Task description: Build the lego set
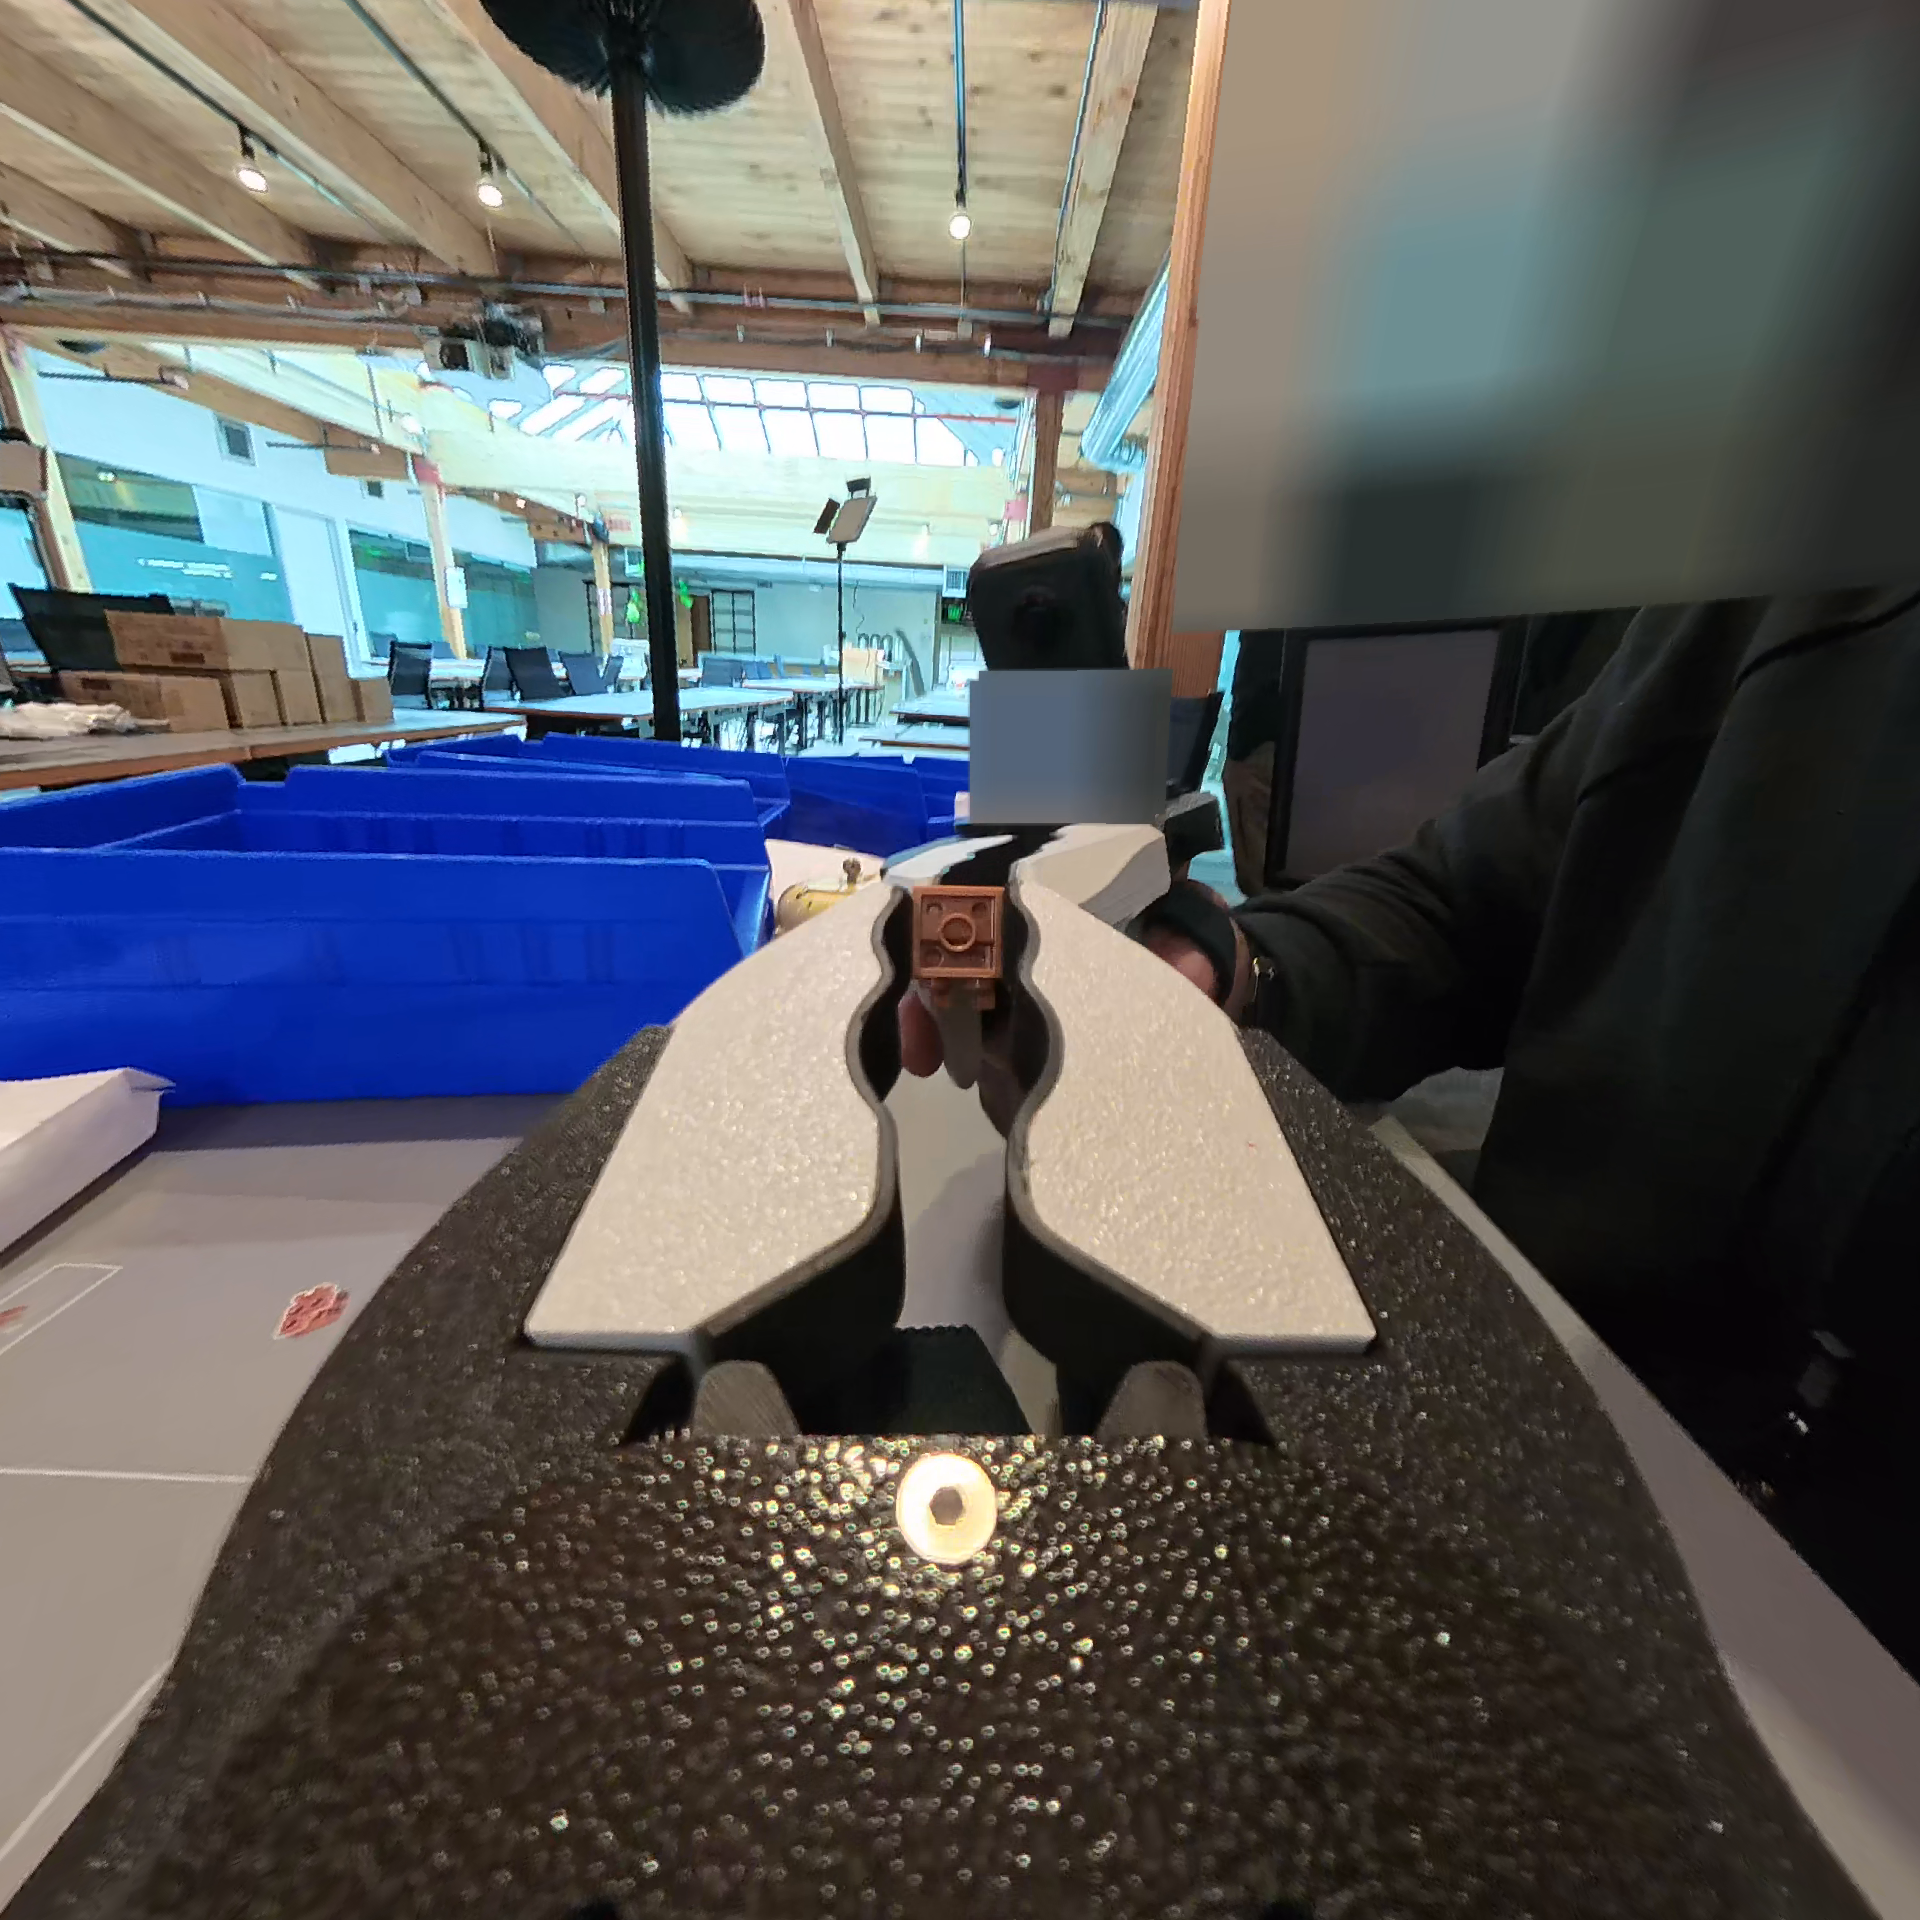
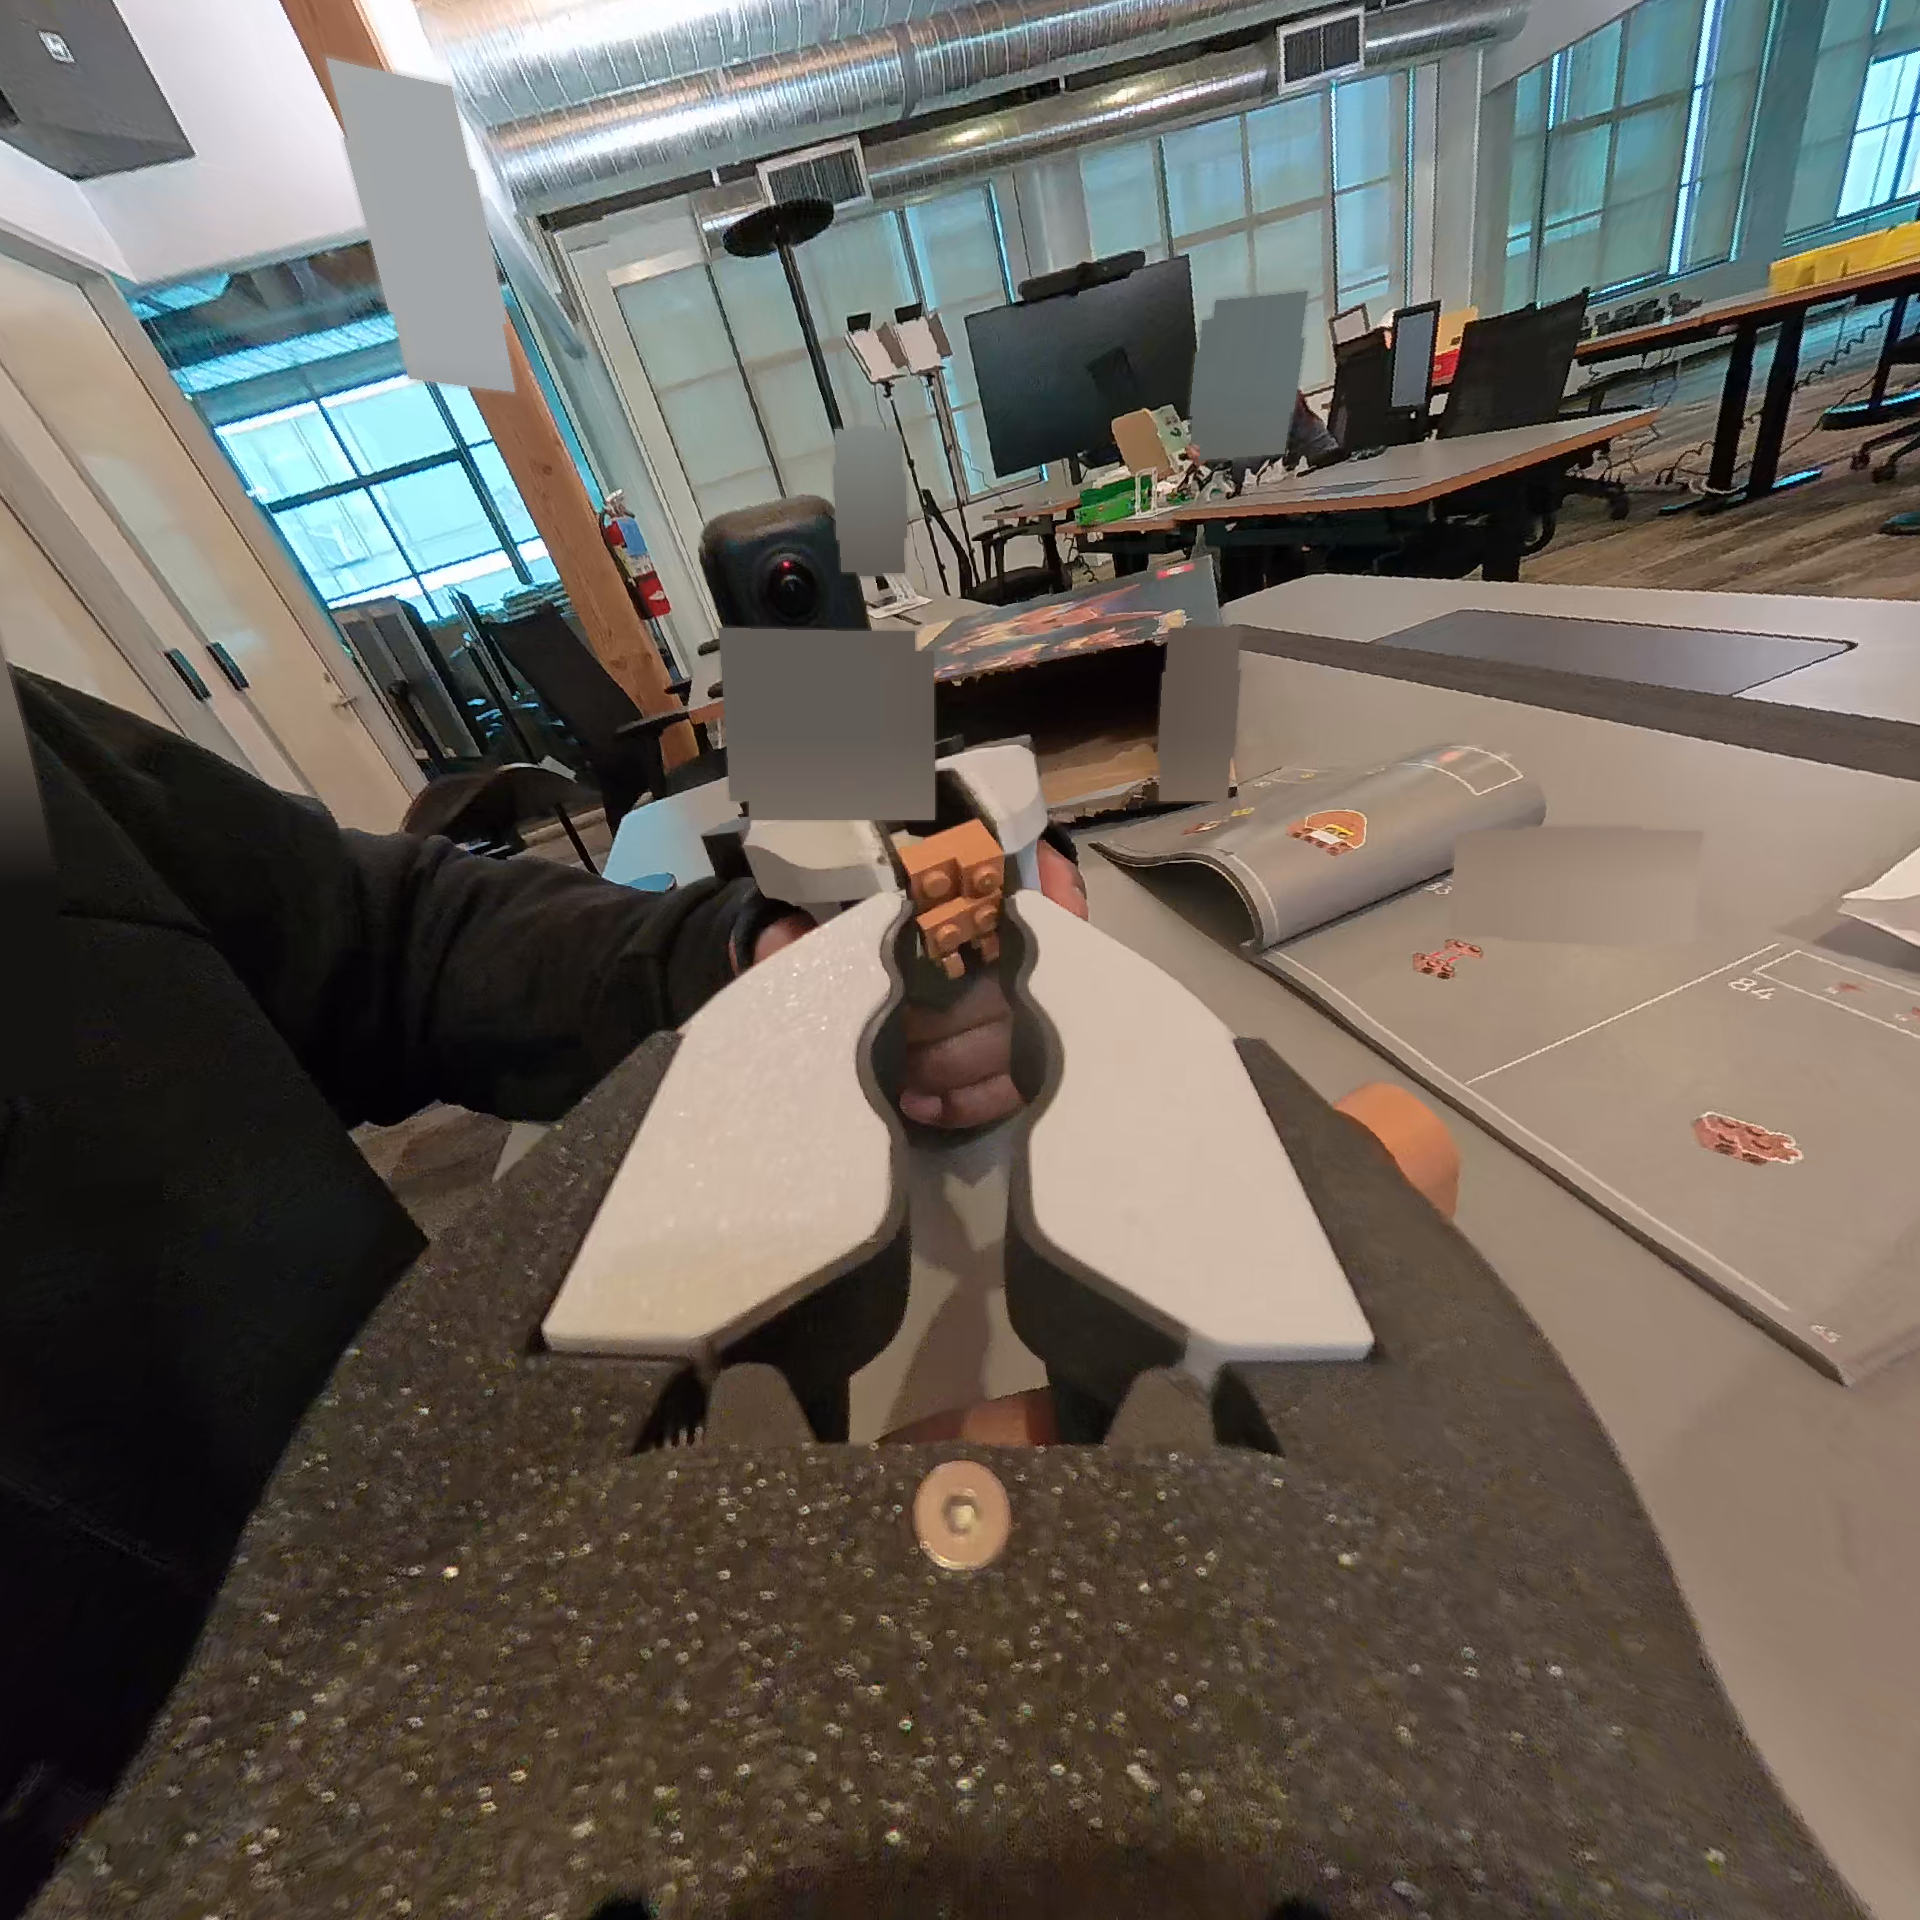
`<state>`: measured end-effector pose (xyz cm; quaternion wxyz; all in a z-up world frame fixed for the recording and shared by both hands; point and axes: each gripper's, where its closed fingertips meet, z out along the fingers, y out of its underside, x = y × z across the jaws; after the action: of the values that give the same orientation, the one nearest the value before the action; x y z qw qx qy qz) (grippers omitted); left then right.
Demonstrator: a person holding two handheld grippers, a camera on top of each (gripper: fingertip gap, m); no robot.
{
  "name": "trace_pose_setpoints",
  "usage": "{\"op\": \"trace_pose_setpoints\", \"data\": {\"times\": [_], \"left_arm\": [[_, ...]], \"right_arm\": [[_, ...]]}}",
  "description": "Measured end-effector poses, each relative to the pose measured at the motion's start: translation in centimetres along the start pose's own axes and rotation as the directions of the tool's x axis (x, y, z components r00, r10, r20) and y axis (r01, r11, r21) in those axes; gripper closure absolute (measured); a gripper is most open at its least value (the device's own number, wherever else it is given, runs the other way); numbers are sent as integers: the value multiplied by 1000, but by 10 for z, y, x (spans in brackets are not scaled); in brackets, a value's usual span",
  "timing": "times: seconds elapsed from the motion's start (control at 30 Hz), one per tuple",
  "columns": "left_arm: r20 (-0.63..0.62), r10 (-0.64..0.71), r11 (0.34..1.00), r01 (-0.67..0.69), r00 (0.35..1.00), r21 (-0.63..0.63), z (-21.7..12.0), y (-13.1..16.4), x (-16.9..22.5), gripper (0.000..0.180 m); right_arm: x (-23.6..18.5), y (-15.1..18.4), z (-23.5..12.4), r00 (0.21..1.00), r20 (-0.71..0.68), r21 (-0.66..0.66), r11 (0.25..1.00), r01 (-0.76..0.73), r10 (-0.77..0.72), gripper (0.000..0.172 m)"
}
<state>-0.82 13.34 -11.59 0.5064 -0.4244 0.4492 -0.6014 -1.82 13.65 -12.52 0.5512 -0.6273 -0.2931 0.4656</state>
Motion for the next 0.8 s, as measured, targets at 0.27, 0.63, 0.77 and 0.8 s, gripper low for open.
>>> {"op": "trace_pose_setpoints", "data": {"times": [0.27, 0.63, 0.77, 0.8], "left_arm": [[7, 26, 998, -25, 1000, -66, -2, 6, -1, 165], [0, -81, 997, 81, 997, -2, -5, -4, -3, 165], [-44, -187, 979, 189, 981, 73, -1, -7, 2, 165], [-58, -212, 972, 217, 976, 93, 1, -9, 3, 165]], "right_arm": [[2, 5, 0, 998, -16, -29, 998, 57, -58, 158], [9, 5, -1, 997, -50, -33, 998, 57, -59, 158], [6, 5, 1, 998, -35, -29, 999, 42, -43, 158], [4, 6, 2, 999, -27, -30, 999, 41, -42, 158]]}}
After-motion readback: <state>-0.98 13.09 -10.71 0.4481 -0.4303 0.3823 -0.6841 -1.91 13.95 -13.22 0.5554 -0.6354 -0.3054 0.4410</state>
